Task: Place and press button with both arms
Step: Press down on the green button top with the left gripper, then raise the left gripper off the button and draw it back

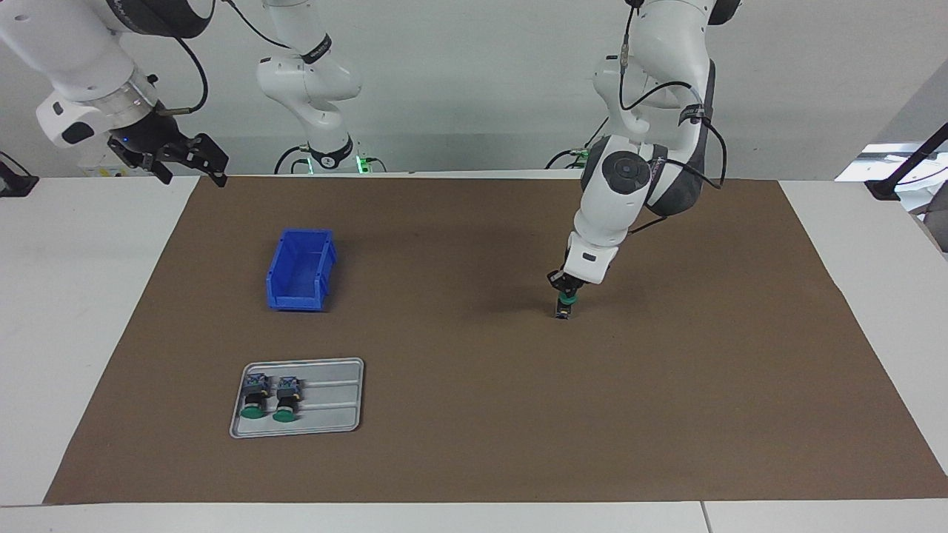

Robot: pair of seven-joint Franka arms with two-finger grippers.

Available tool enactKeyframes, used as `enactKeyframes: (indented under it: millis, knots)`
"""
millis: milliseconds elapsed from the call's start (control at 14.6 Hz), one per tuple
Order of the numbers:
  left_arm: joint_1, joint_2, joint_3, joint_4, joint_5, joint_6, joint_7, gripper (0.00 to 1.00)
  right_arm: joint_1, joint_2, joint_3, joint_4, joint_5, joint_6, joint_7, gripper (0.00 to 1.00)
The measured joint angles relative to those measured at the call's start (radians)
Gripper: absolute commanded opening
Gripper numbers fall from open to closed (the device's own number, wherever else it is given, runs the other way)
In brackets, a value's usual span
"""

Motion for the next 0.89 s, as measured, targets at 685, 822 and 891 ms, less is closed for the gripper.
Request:
enactKeyframes:
  millis: [685, 822, 891]
  knots:
    - [0.000, -0.010, 0.001, -0.049, 0.003, 0.066, 0.005, 0.00, 0.000, 0.000, 0.000, 0.000, 0.000, 0.000, 0.000, 1.00]
    - [0.000, -0.017, 0.001, -0.060, 0.004, 0.079, 0.005, 0.00, 0.000, 0.000, 0.000, 0.000, 0.000, 0.000, 0.000, 1.00]
    - [0.000, -0.019, 0.001, -0.065, 0.004, 0.083, 0.005, 0.00, 0.000, 0.000, 0.000, 0.000, 0.000, 0.000, 0.000, 1.00]
